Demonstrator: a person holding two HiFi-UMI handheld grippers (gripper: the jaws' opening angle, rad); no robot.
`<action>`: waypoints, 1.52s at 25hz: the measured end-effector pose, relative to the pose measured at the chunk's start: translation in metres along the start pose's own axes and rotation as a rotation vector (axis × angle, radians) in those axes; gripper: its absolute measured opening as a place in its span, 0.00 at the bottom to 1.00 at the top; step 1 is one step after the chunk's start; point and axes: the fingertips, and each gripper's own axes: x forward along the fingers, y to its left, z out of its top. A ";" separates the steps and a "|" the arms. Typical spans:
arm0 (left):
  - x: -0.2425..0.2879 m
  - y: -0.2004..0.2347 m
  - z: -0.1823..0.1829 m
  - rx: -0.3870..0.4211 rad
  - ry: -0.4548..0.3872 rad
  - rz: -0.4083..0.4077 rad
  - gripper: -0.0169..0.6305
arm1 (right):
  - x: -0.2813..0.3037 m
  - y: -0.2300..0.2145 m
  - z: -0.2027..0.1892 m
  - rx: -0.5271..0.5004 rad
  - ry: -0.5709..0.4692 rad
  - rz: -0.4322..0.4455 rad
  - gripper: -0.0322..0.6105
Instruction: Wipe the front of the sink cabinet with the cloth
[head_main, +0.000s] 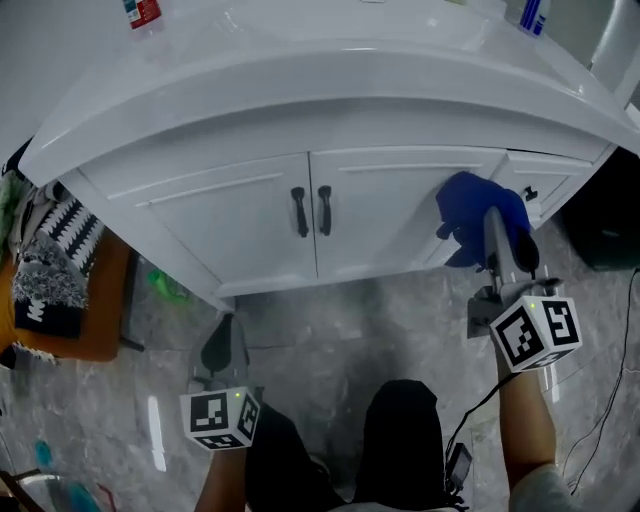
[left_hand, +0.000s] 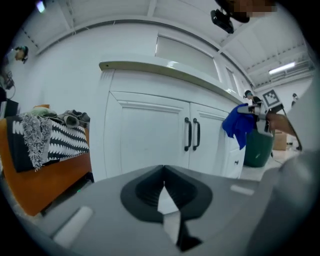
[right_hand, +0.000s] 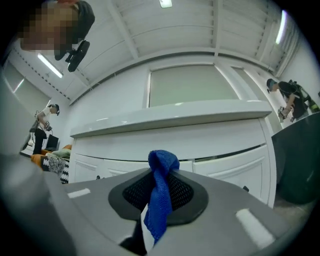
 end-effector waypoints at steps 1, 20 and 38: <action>-0.001 0.004 -0.001 0.005 -0.012 0.006 0.04 | -0.001 -0.002 0.005 -0.010 -0.025 -0.014 0.14; -0.048 0.022 0.007 -0.018 -0.022 0.020 0.04 | 0.072 -0.004 0.013 -0.029 -0.045 -0.182 0.14; -0.064 0.044 0.006 -0.043 -0.034 0.038 0.04 | 0.098 0.157 0.007 0.067 -0.086 0.089 0.14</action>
